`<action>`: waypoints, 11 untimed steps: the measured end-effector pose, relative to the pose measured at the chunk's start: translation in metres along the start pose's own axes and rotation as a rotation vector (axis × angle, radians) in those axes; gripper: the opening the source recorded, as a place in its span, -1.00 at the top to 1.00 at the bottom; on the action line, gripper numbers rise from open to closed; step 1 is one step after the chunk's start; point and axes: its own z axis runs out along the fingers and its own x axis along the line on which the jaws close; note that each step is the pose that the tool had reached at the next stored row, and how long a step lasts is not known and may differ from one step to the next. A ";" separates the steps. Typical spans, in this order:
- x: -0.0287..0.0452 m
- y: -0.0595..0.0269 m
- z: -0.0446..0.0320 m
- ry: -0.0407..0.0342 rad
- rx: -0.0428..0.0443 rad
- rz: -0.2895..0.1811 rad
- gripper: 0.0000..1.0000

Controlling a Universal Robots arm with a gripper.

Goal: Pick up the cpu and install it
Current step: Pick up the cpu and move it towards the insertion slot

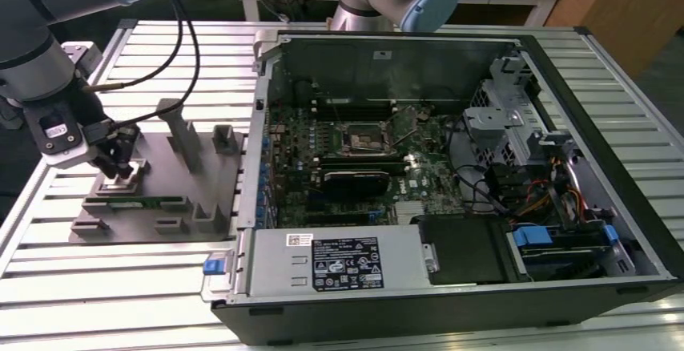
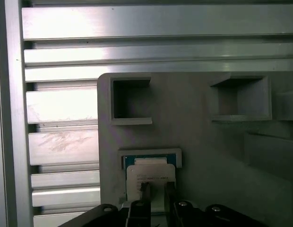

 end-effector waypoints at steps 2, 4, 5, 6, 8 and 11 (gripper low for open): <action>0.0000 0.0000 0.0000 -0.0001 0.0000 0.000 0.42; 0.0000 0.0000 0.0000 0.0000 0.0000 0.000 0.18; 0.0000 0.0000 0.0000 0.0000 0.0000 0.000 0.18; 0.0000 0.0000 0.0000 0.0000 -0.0001 0.000 -0.05; 0.0000 0.0000 0.0000 0.0000 0.0000 0.000 -0.17; 0.0000 0.0000 0.0000 0.0000 0.0000 0.000 -0.40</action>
